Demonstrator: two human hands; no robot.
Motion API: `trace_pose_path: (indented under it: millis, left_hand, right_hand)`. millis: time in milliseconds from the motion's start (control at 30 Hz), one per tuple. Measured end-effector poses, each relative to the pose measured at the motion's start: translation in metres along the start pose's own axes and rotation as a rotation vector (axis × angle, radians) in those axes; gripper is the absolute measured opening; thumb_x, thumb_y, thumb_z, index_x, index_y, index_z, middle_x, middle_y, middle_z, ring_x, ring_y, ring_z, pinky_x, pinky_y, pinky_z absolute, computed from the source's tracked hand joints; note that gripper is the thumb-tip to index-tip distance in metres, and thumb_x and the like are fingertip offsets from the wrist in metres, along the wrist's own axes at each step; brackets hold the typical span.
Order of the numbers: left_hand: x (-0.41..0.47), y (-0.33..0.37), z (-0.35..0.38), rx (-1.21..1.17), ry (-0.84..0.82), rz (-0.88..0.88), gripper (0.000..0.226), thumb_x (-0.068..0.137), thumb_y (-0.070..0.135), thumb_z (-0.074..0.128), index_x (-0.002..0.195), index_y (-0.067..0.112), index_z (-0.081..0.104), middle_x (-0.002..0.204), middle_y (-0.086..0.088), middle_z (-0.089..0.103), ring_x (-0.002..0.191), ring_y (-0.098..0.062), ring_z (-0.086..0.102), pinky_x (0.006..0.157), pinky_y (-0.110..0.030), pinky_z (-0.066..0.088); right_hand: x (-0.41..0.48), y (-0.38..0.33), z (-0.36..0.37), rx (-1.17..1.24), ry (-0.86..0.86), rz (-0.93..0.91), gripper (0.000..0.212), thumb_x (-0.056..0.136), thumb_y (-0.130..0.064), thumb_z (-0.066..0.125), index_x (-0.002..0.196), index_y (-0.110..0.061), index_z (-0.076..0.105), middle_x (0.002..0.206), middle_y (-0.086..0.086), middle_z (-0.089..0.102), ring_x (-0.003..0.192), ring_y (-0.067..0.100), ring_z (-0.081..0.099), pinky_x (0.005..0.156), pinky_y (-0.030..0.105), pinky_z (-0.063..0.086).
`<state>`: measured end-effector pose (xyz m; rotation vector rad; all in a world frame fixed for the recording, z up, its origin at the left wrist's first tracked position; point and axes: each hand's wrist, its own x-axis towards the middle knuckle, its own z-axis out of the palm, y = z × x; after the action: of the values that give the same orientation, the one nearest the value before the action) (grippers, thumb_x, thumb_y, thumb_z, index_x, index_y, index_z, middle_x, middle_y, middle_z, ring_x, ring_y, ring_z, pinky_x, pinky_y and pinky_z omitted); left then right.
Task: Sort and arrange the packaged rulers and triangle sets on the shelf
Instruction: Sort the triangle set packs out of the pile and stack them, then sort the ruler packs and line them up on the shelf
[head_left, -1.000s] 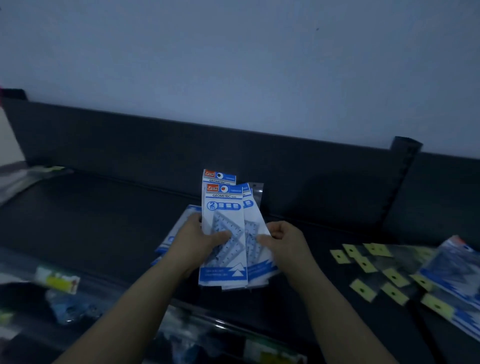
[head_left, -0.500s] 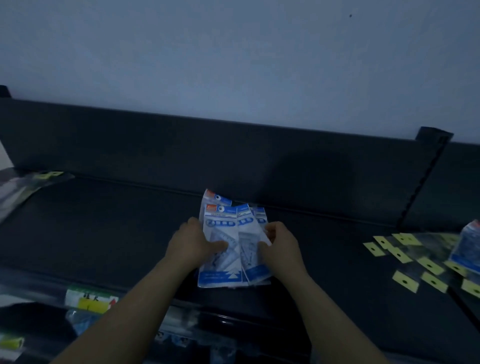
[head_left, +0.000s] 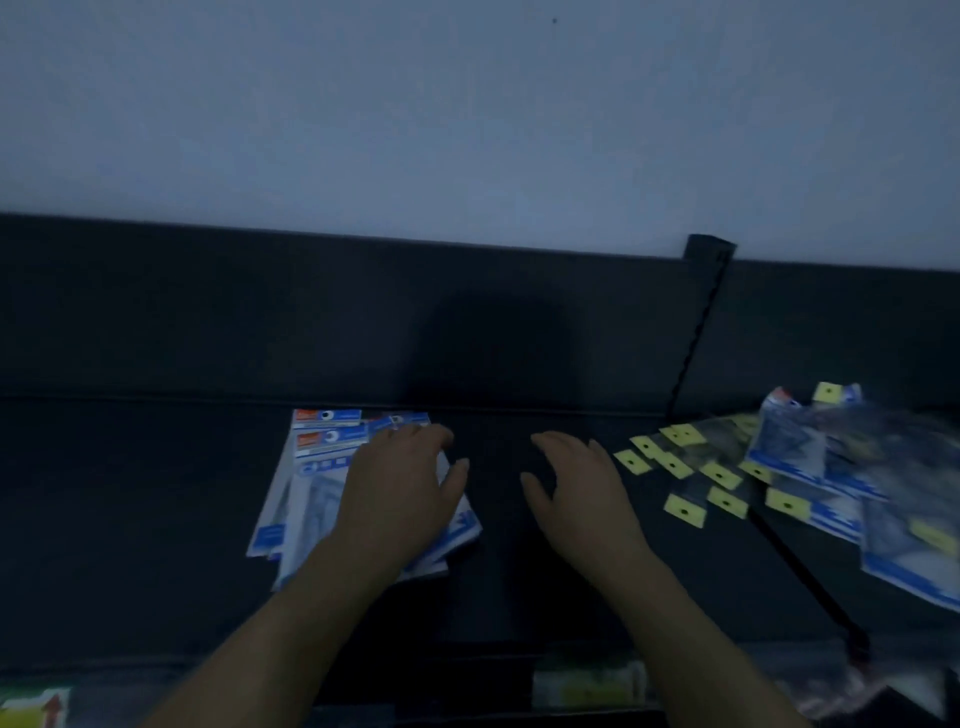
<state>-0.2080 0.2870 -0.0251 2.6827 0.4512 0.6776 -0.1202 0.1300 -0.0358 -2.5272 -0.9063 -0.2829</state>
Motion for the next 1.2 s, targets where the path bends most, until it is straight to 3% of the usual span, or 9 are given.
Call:
trace_pose_path:
  millis: [200,533,733,900,967,1033,1067,1133,1200]
  left_hand:
    - [0.013,0.061,0.034,-0.040,-0.046,0.118,0.039,0.091,0.047,0.049,0.122,0.025,0.057,0.114,0.003,0.063,0.106,-0.018,0.055,0.090,-0.033,0.045]
    - [0.057,0.181,0.098,-0.120,-0.254,0.148,0.034,0.093,0.041,0.052,0.120,0.021,0.057,0.112,0.002,0.060,0.099,-0.014,0.056,0.084,-0.034,0.050]
    - [0.091,0.237,0.151,-0.237,-0.392,0.065,0.048,0.093,0.041,0.053,0.134,0.016,0.049,0.131,-0.002,0.053,0.114,-0.017,0.053,0.088,-0.025,0.045]
    - [0.113,0.285,0.193,-0.208,-0.468,0.050,0.049,0.095,0.041,0.052,0.134,0.012,0.047,0.132,-0.008,0.053,0.113,-0.023,0.054,0.086,-0.029,0.046]
    - [0.120,0.302,0.205,-0.209,-0.506,0.038,0.050,0.095,0.039,0.052,0.135,0.009,0.045,0.130,-0.010,0.054,0.111,-0.024,0.054,0.082,-0.029,0.045]
    - [0.128,0.317,0.218,-0.237,-0.515,0.026,0.043,0.094,0.038,0.056,0.125,0.008,0.053,0.124,-0.010,0.058,0.106,-0.025,0.057,0.081,-0.030,0.048]
    - [0.131,0.324,0.223,-0.247,-0.508,0.030,0.039,0.092,0.038,0.059,0.118,0.009,0.056,0.120,-0.011,0.060,0.104,-0.025,0.058,0.082,-0.032,0.050]
    - [0.137,0.333,0.232,-0.219,-0.492,0.012,0.044,0.085,0.039,0.066,0.116,0.010,0.055,0.121,-0.011,0.055,0.107,-0.027,0.055,0.086,-0.037,0.050]
    - [0.139,0.340,0.238,-0.217,-0.505,-0.012,0.047,0.080,0.033,0.072,0.116,0.007,0.056,0.121,-0.010,0.054,0.109,-0.027,0.055,0.087,-0.036,0.050]
  right_hand:
    - [-0.019,0.058,-0.035,-0.107,0.044,0.107,0.049,0.098,-0.036,0.044,0.143,-0.020,0.038,0.147,-0.006,0.041,0.136,0.008,0.033,0.119,0.031,0.011]
    - [-0.022,0.198,-0.092,-0.138,0.039,0.246,0.039,0.094,-0.031,0.051,0.131,-0.020,0.052,0.125,0.000,0.061,0.117,0.019,0.053,0.116,0.038,0.020]
    - [-0.016,0.285,-0.117,-0.191,-0.014,0.348,0.040,0.095,-0.028,0.049,0.131,-0.011,0.053,0.132,0.007,0.057,0.122,0.023,0.049,0.108,0.031,0.031]
    - [-0.015,0.343,-0.121,-0.243,-0.123,0.425,0.045,0.096,-0.036,0.044,0.140,-0.025,0.041,0.145,0.001,0.043,0.131,0.022,0.039,0.110,0.041,0.025]
    - [-0.016,0.354,-0.120,-0.224,-0.169,0.393,0.037,0.098,-0.032,0.041,0.132,-0.022,0.049,0.138,0.002,0.049,0.119,0.022,0.050,0.102,0.038,0.035]
    - [-0.016,0.360,-0.124,-0.145,-0.115,0.341,0.031,0.098,-0.024,0.042,0.125,-0.023,0.057,0.109,0.002,0.062,0.090,0.020,0.058,0.075,0.029,0.043]
    - [-0.016,0.364,-0.128,-0.101,-0.062,0.336,0.029,0.097,-0.022,0.045,0.121,-0.023,0.060,0.094,0.002,0.062,0.079,0.019,0.058,0.063,0.027,0.038]
    - [-0.015,0.374,-0.134,-0.128,0.005,0.357,0.016,0.092,-0.027,0.051,0.100,-0.020,0.063,0.089,0.006,0.061,0.083,0.024,0.059,0.061,0.027,0.031]
    - [-0.015,0.383,-0.137,-0.179,-0.029,0.408,0.022,0.087,-0.039,0.056,0.091,-0.017,0.057,0.095,0.007,0.060,0.091,0.026,0.056,0.066,0.028,0.033]
